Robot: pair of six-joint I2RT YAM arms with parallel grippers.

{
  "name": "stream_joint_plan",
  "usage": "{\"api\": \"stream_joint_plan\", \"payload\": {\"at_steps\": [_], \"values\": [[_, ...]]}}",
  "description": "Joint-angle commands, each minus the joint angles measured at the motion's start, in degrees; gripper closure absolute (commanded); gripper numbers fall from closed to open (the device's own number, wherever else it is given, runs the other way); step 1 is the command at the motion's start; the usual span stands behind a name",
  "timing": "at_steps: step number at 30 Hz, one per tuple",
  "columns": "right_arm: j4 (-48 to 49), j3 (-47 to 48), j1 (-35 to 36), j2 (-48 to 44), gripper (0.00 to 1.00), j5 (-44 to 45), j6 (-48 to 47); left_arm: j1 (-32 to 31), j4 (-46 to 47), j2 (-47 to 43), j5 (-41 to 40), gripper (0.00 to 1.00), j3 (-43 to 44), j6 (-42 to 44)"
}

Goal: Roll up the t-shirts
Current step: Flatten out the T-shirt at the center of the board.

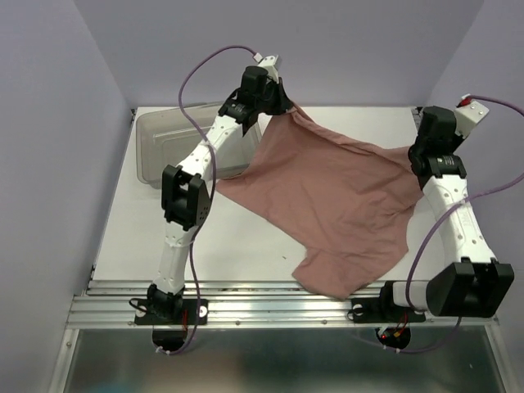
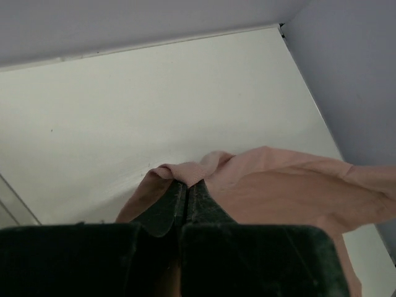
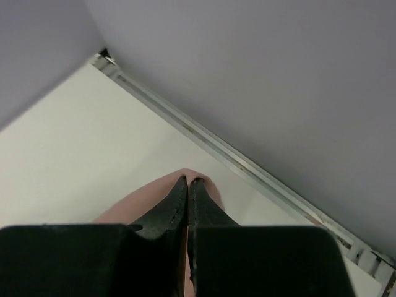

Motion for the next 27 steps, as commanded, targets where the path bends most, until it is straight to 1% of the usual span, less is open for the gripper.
{"api": "stream_joint_plan", "payload": {"at_steps": [1,3,6,8,9,14,21,27], "values": [[2.3,-0.7,-5.8,4.6,0.99,-8.6,8.0,0.0,4.5,4.8,4.5,1.0,10.8,1.5],[2.2,0.0,-7.3,9.3,0.99,-10.7,9.5,0.3,5.9,9.5,6.1,1.0,14.2,0.5],[2.3,2.0,-9.6,14.7,0.99,-12.8,10.4,1.0,10.8,14.0,8.0,1.0,15.3,-1.3],[2.2,2.9,-10.1,16.5,0.99,-13.6,11.1,1.3,12.5,16.0,8.5,1.0,15.4,-1.6],[2.2,3.5,-10.7,17.6,0.99,-13.7,11.1,1.5,15.2,17.7,8.6,1.0,15.8,-1.7],[2.3,5.0,-12.5,19.2,0.99,-13.5,10.4,1.8,17.3,22.1,9.9,1.0,17.3,-1.6],[2.2,4.4,-12.5,20.0,0.99,-14.3,10.4,2.7,17.9,23.6,9.7,1.0,15.6,-1.4],[1.6,1.7,-12.5,19.5,0.99,-15.4,10.8,2.8,16.5,23.1,7.9,1.0,14.6,1.4]]}}
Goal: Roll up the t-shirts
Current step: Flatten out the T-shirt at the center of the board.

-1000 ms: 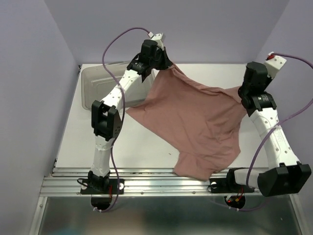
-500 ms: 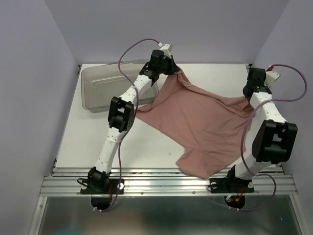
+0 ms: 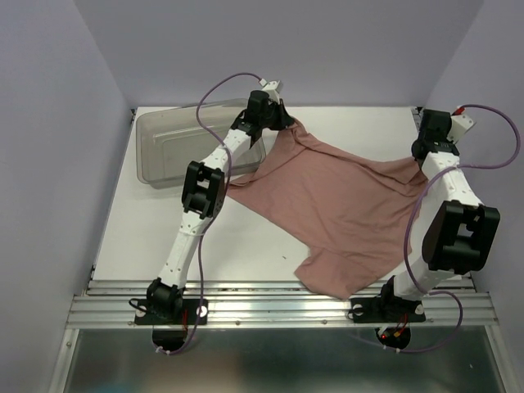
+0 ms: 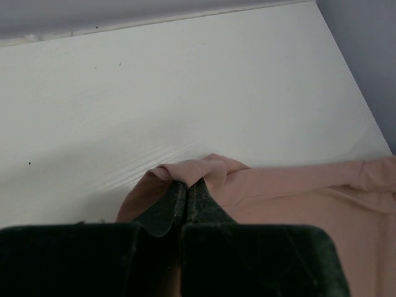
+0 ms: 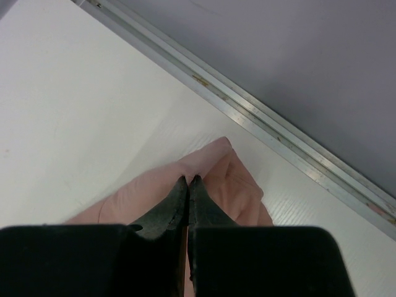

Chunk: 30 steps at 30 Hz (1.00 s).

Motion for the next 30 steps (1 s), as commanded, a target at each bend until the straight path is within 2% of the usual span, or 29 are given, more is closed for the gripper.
{"api": "stream_joint_plan", "payload": {"at_steps": [1,7,14,30], "values": [[0.8,-1.3,-0.3,-1.9,0.99,-1.9,1.4,0.2,1.5,-3.4,-0.2,1.0,1.2,3.3],[0.3,-5.7,-0.3,-5.2,0.99,-6.8,2.8,0.2,-0.7,-8.4,-1.9,1.0,-7.7,6.7],[-0.2,-7.9,-0.3,-7.8,0.99,-9.7,2.9,-0.5,-0.9,-14.4,-0.4,1.0,-16.9,6.6],[-0.6,-11.2,-0.3,-12.7,0.99,-12.6,2.6,-8.3,-0.9,-25.0,-8.0,1.0,-32.7,7.5]]}}
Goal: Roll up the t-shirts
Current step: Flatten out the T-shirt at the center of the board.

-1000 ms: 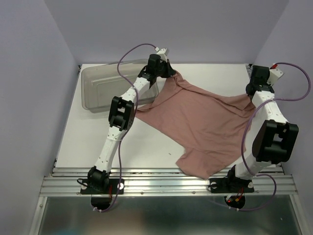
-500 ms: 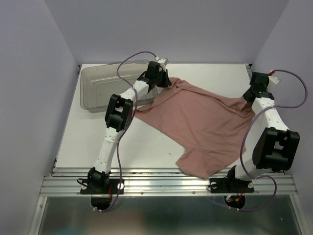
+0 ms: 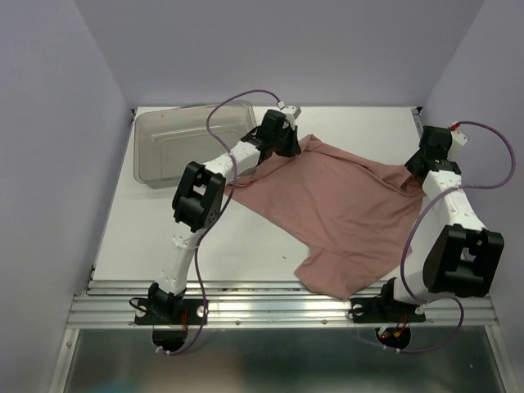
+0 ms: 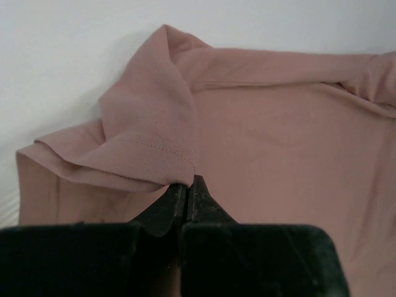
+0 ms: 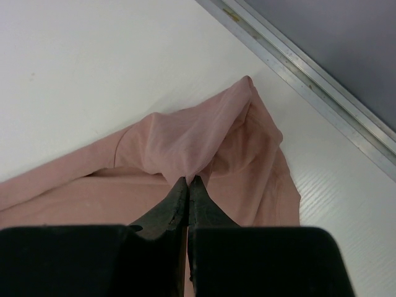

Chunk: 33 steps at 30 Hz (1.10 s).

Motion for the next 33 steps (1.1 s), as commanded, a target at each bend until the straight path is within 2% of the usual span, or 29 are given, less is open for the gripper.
{"api": "stream_joint_plan", "payload": {"at_steps": [1,11,24,33], "values": [[0.7,-0.6,-0.3,-2.9,0.99,-1.3,0.6,-1.9,1.0,-7.0,-3.9,1.0,-5.4,0.8],[0.9,-1.0,-0.3,-3.6,0.99,-3.5,0.6,-1.8,-2.4,-11.8,-8.3,1.0,-14.7,2.2],[0.9,-1.0,-0.3,-4.0,0.99,-4.4,1.0,2.9,-4.2,-10.0,-8.1,1.0,-13.1,5.0],[0.8,-0.8,-0.3,-3.6,0.99,-4.7,1.1,4.3,-6.8,-6.3,-10.2,1.0,-5.9,7.1]]}}
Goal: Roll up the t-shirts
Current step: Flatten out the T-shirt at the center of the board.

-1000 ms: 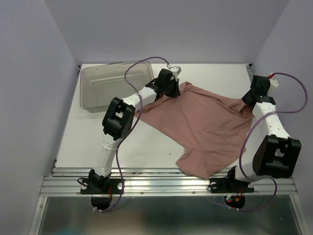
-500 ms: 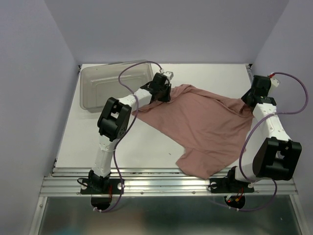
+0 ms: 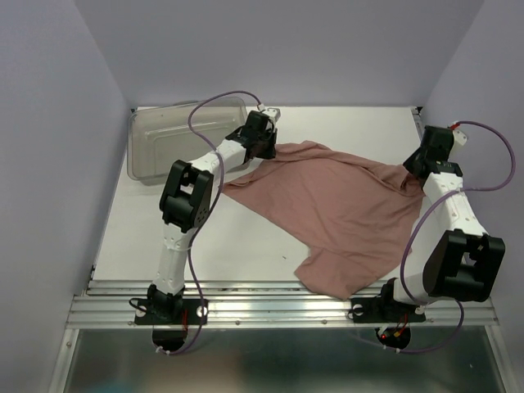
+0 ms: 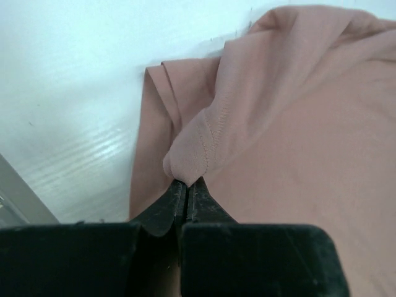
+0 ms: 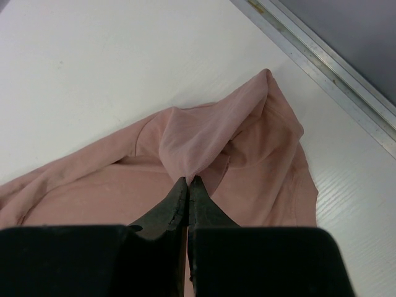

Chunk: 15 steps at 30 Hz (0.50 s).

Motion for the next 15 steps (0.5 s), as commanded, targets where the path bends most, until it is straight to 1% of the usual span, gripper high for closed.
{"api": "stream_joint_plan", "payload": {"at_steps": [1,4,10,12,15], "values": [[1.0,0.1,-0.3,-1.3,0.99,0.0,0.2,0.9,-1.1,0.5,-1.5,1.0,5.3,2.5],[0.7,1.3,-0.3,-1.6,0.99,0.1,0.3,1.1,-1.8,0.2,0.0,1.0,8.0,2.5],[-0.5,5.0,-0.3,-3.6,0.99,2.0,0.8,1.1,-1.8,0.8,4.1,1.0,16.2,0.7],[-0.4,6.2,-0.3,-3.7,0.99,3.0,1.0,1.0,-2.3,1.8,5.0,1.0,20.9,0.1],[-0.5,8.9,-0.3,-2.1,0.99,5.0,1.2,1.2,-3.4,5.9,5.2,1.0,28.6,-1.1]]}}
